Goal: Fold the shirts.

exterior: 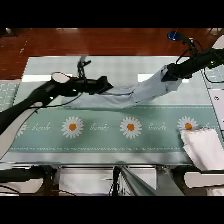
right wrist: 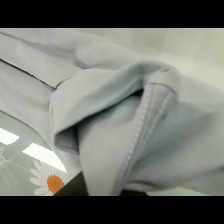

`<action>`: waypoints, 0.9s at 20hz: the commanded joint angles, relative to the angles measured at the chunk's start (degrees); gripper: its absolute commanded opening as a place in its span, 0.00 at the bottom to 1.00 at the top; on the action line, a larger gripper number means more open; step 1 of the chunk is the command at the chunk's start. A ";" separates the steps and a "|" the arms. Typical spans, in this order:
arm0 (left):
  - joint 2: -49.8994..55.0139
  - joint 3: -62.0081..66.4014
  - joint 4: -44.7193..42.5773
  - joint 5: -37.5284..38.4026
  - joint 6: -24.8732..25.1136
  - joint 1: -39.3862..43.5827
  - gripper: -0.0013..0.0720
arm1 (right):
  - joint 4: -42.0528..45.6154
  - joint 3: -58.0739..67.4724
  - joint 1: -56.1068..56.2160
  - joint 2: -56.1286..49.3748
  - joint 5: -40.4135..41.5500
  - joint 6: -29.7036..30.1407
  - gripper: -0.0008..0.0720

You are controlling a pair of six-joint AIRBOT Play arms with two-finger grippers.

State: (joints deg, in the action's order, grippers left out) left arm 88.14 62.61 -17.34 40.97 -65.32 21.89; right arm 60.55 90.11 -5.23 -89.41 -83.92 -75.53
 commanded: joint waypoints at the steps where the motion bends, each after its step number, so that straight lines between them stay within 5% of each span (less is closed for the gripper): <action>1: 6.56 0.07 8.09 -1.38 0.07 5.70 0.06 | 3.04 0.04 1.11 1.75 -1.73 -0.55 0.05; 11: 10.97 2.32 7.89 -0.26 0.00 8.74 0.05 | 5.95 0.04 8.46 9.97 -2.54 -2.14 0.05; 18: 18.58 11.04 7.98 0.09 -5.49 14.69 0.05 | 5.99 0.04 13.70 15.87 -2.49 -4.59 0.05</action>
State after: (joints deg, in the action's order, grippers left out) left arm 103.96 69.76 -9.43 41.23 -68.71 34.26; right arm 66.22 90.11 6.61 -75.48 -86.50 -79.09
